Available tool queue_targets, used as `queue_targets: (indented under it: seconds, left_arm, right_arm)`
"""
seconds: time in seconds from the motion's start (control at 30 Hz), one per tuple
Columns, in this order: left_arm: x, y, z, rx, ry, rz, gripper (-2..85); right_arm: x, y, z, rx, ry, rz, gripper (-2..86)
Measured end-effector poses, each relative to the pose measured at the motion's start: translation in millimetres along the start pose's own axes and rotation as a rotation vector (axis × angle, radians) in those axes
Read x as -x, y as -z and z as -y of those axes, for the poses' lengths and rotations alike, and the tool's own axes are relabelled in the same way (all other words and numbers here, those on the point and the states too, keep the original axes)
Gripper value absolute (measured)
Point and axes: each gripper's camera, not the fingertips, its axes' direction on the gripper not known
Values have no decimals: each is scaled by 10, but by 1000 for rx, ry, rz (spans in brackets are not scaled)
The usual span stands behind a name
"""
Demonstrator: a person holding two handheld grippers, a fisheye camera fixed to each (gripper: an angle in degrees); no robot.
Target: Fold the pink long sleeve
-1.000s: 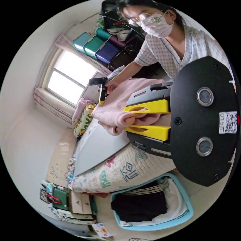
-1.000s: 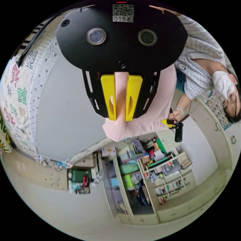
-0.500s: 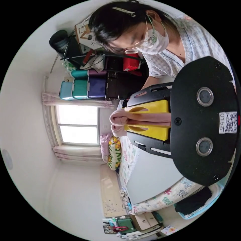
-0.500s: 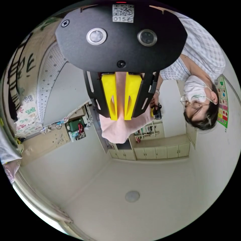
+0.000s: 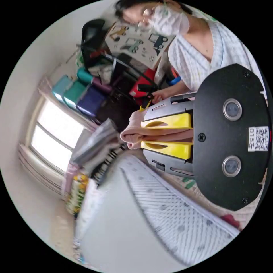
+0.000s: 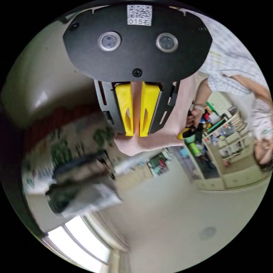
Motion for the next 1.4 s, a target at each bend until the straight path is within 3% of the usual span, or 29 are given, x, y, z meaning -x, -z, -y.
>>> queue_targets:
  seconds: [0.03,0.13,0.27,0.5,0.7,0.87,0.97,1.23,1.4]
  left_arm:
    - [92,-359,-39,96,3,96,65]
    - [-68,-377,-12,50,-62,154,66]
    - [-456,-140,161,99,-169,308,65]
    - [-785,297,218,76,-166,357,70]
    - [-1183,950,217,50,-232,454,71]
    - [-1447,1806,431,-124,-288,410,70]
    - [-1468,2067,769,-163,-311,370,71]
    - [-1172,2158,1887,-143,-306,289,93]
    - [-671,2115,2651,-167,-201,341,115]
  right_arm:
    - [-289,-381,-102,85,-70,-62,44]
    - [-593,-488,-305,-35,-193,40,42]
    - [-260,-675,-294,-3,-40,-59,42]
    - [41,-792,-451,-7,53,-108,48]
    - [507,-506,-425,-137,235,-315,38]
    - [1286,-370,246,-265,549,-489,70]
    - [1687,-518,817,-293,656,-491,74]
    - [2082,-1297,2396,-234,648,-389,89]
    - [2212,-1949,2992,-155,706,-693,108]
